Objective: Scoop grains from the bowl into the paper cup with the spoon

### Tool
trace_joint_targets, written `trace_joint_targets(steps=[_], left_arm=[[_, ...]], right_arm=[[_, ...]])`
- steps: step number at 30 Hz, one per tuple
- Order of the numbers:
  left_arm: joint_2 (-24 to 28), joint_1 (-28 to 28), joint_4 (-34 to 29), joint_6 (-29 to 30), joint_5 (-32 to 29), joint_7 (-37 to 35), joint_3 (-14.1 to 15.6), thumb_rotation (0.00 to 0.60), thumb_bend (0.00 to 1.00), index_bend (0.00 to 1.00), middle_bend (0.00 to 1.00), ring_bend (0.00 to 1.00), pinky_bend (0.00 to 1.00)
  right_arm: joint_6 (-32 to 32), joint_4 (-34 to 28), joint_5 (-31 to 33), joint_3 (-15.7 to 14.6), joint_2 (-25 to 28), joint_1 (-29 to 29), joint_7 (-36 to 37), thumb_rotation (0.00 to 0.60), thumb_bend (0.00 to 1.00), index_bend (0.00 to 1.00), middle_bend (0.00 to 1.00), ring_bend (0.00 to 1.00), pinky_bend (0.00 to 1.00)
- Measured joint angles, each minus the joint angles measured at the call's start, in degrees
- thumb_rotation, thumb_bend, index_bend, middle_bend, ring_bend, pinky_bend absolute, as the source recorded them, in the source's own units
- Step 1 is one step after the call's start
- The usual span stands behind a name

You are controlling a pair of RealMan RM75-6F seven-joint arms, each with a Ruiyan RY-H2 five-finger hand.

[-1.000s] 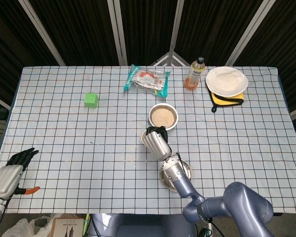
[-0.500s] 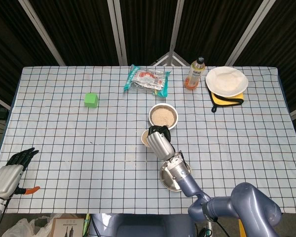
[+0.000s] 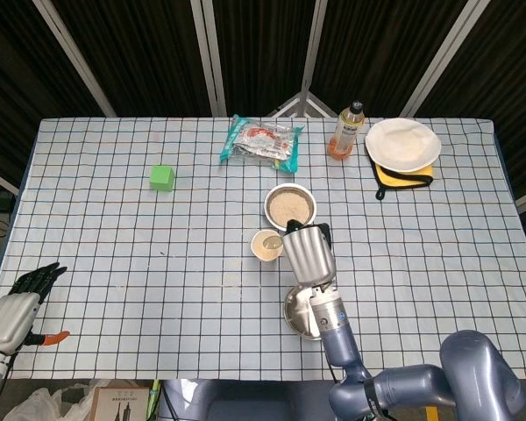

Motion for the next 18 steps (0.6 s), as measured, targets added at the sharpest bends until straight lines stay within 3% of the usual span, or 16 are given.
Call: trace_joint_targets(steps=[5,9,12,18], left_arm=[[-0.42,0.28,0.42,1.46,-0.10,1.55,-0.45,0.600,0.00,0.00,0.00,0.00,0.00],[-1.55,0.99,1.03,3.53,-0.77,3.46,-1.14,0.600,0.00,0.00,0.00,0.00,0.00],[-1.98,1.26,1.22,4.01,-1.35,4.14,-1.47,0.600,0.00,0.00,0.00,0.00,0.00],[-2.27,1.36,1.25,4.14,-1.88,4.79,-1.69,0.600,0.00,0.00,0.00,0.00,0.00]], right_arm=[[3.44,-11.11,2.65,1.07,3.81,-4.05,-0.16,0.600,0.62,0.71,0.88,0.98,1.00],[5.35,-17.06,3.84,-1.74,7.89,-8.41,0.10,0.600,0.63,0.71,0.88,0.98,1.00],[5.68,-18.13,4.42,-5.18,9.28,-11.44,1.74,0.600,0.62,0.71,0.88,0.98,1.00],[4.31,-16.92,6.11,-9.17,10.08,-16.01,7.01,0.600,0.63,0.71,0.88,0.98,1.00]])
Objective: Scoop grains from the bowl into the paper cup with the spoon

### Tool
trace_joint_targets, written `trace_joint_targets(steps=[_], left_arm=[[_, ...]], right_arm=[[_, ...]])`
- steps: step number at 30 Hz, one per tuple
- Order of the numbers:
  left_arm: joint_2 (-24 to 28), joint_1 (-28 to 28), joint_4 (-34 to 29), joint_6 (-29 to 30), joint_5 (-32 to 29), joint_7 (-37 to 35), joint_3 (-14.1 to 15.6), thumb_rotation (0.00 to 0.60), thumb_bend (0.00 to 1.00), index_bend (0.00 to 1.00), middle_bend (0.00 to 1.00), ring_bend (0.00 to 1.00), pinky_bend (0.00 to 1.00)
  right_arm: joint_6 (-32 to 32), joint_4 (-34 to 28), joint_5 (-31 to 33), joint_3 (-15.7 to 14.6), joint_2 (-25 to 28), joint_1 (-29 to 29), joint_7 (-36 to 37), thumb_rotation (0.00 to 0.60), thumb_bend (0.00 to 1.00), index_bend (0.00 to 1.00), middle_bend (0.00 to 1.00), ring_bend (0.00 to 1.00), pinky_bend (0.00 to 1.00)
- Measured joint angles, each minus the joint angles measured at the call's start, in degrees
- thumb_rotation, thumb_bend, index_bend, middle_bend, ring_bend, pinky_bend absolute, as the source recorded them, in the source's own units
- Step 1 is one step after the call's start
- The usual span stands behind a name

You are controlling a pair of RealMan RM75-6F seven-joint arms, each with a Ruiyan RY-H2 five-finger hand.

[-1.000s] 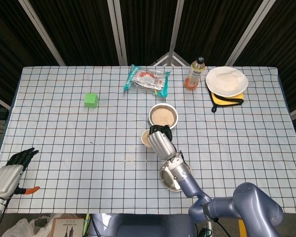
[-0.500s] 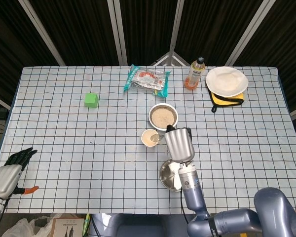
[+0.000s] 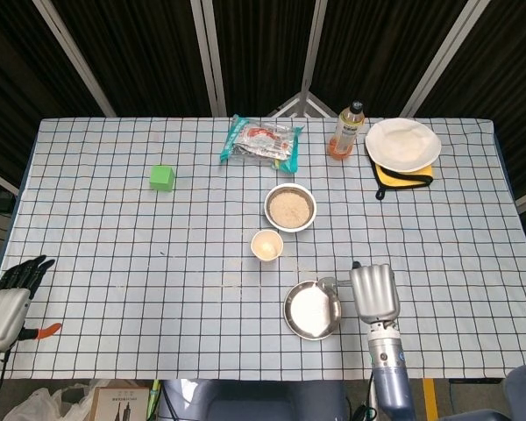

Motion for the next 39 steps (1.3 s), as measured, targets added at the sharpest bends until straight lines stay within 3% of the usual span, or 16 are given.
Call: trace_joint_targets(steps=[6,13,17,23,29,36,39], left_arm=[[0.00,-0.02,-0.10,-0.20,-0.51,0.10,-0.17,0.600,0.00,0.00,0.00,0.00,0.00],[0.12,-0.09,-0.09,-0.38,-0.79,-0.29,-0.40,0.600,0.00,0.00,0.00,0.00,0.00],[0.22,-0.11,-0.09,-0.47,-0.83,-0.57,-0.45,0.600,0.00,0.00,0.00,0.00,0.00],[0.32,-0.14,-0.07,-0.66,-0.84,-0.80,-0.46,0.600,0.00,0.00,0.00,0.00,0.00],[0.34,-0.16,-0.12,-0.79,-1.01,-0.67,-0.47,0.600,0.00,0.00,0.00,0.00,0.00],[0.31,-0.11,-0.17,-0.86,-1.44,-0.44,-0.54,0.600,0.00,0.00,0.00,0.00,0.00],[0.26,-0.05,-0.08,-0.78,-1.55,-0.47,-0.61,0.600,0.00,0.00,0.00,0.00,0.00]], right_arm=[[-2.98,4.04,0.59,-1.47,-2.07,-2.12,2.42,0.600,0.62,0.71,0.88,0.98,1.00],[-4.66,6.26,0.50,-1.19,-5.34,-2.87,1.66,0.600,0.62,0.71,0.88,0.98,1.00],[-5.22,6.90,0.45,-0.63,-6.90,-3.09,0.57,0.600,0.60,0.63,0.88,0.98,1.00],[-5.57,7.29,0.68,-0.01,-8.11,-3.55,-1.09,0.600,0.41,0.54,0.88,0.98,1.00],[-5.71,7.41,0.26,-0.17,-7.96,-4.12,-2.15,0.600,0.29,0.43,0.88,0.98,1.00],[-5.76,7.08,-0.96,-0.89,-6.73,-4.92,-2.29,0.600,0.27,0.26,0.86,0.94,1.00],[-5.49,6.60,-2.59,-1.33,-5.50,-5.21,-1.63,0.600,0.27,0.21,0.79,0.88,0.99]])
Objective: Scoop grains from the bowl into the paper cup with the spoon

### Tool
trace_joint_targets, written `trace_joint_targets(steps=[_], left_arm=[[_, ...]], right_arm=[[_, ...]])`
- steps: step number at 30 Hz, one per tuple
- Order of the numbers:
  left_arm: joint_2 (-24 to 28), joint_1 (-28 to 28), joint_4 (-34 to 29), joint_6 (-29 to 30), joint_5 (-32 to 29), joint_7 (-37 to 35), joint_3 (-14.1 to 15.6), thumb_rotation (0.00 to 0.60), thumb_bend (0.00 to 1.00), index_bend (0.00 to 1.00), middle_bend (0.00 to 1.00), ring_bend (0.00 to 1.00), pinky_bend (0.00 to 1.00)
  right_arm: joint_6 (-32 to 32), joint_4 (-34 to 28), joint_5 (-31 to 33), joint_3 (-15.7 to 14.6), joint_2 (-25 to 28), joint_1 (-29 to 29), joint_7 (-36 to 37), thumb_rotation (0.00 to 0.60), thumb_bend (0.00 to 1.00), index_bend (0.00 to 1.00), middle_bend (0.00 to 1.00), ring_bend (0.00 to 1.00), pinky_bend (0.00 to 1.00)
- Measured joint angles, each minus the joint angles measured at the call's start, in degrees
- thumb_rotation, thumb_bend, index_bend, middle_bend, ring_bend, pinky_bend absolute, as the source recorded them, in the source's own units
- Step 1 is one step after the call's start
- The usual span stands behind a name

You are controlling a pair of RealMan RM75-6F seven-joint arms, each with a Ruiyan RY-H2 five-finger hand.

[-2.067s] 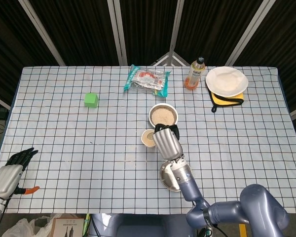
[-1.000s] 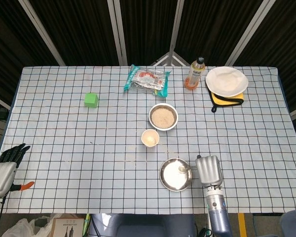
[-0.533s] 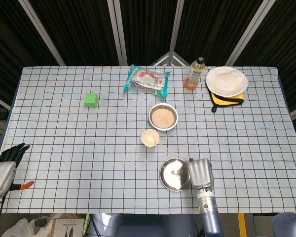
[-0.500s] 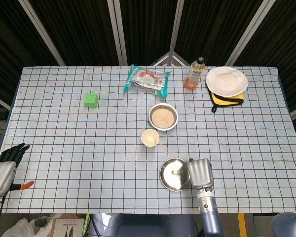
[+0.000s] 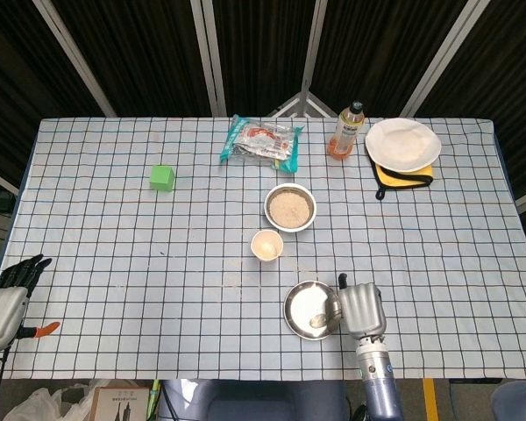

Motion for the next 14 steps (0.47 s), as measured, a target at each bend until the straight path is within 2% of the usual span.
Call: trace_joint_targets(steps=[3,6,8,11,14], left_arm=[[-0.08,0.05,0.17,0.17,0.15,-0.02,-0.01,0.600,0.00,0.00,0.00,0.00,0.00],[-0.22,0.15,0.36,0.52,0.59,0.04,0.02,0.600,0.00,0.00,0.00,0.00,0.00],[-0.36,0.25,0.51,0.96,1.05,0.05,0.03,0.600,0.00,0.00,0.00,0.00,0.00],[-0.78,0.52,1.05,2.20,2.26,0.16,0.05,0.600,0.00,0.00,0.00,0.00,0.00],[-1.39,0.89,1.99,3.63,3.64,0.55,0.12,0.600,0.00,0.00,0.00,0.00,0.00]], right_arm=[[0.66,-0.33,-2.85,-0.77,2.07,-0.41,1.50,0.600,0.27,0.17,0.68,0.77,0.94],[1.60,-0.31,-6.59,-1.87,5.03,-1.09,4.50,0.600,0.27,0.10,0.50,0.57,0.87],[2.12,-0.13,-8.54,-2.53,6.79,-1.66,7.24,0.600,0.27,0.02,0.29,0.33,0.74],[2.83,0.48,-11.60,-3.74,9.82,-2.87,13.24,0.600,0.25,0.00,0.03,0.06,0.52],[3.13,1.48,-14.37,-5.31,13.11,-4.32,20.48,0.600,0.22,0.00,0.00,0.00,0.44]])
